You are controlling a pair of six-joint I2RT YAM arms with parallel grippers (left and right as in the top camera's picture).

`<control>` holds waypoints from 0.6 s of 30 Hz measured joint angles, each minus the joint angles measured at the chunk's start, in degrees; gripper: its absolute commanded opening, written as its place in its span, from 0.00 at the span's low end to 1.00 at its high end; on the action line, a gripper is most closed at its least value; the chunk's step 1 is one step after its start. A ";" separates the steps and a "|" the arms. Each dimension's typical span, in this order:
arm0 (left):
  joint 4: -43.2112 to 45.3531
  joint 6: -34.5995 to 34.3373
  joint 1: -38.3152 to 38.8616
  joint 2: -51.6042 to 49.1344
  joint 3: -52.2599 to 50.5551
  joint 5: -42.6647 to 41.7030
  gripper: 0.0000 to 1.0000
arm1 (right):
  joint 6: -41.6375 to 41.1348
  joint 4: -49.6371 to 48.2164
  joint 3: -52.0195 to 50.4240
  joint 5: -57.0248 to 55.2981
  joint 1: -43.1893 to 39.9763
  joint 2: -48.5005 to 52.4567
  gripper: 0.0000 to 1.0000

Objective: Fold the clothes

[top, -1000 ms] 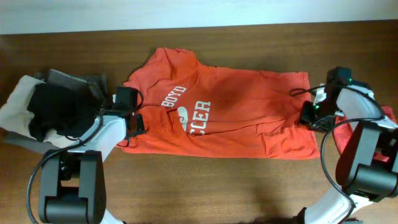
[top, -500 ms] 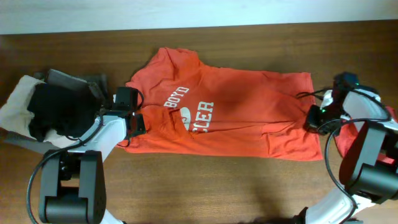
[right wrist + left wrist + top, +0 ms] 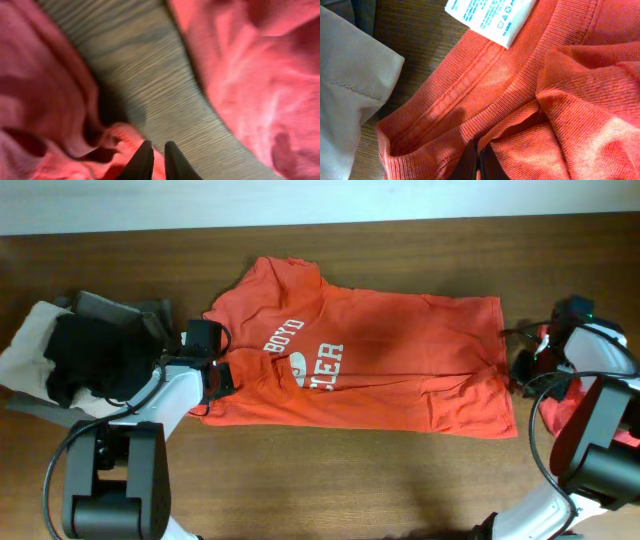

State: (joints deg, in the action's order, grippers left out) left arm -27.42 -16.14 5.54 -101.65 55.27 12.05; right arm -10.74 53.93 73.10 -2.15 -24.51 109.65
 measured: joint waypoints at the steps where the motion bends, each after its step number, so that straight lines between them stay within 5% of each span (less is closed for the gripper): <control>1: 0.00 -0.02 0.00 0.00 0.00 0.00 0.00 | 0.00 -0.24 0.02 0.00 -0.20 0.00 0.13; 7: -0.02 -0.20 0.00 0.00 0.00 0.00 0.00 | 8.39 1.46 1.55 14.80 -0.85 0.00 0.32; 12: -0.04 -0.20 0.00 0.00 0.00 0.00 0.00 | 15.30 3.23 2.01 25.62 -0.35 -0.02 0.32; 18: -0.04 -0.20 0.00 0.00 0.00 0.00 0.00 | 13.90 -1.29 2.03 25.00 0.61 0.00 0.33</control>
State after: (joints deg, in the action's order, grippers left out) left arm -27.46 -16.34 5.54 -101.65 55.27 12.05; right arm 3.16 52.64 75.13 22.85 -23.90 109.65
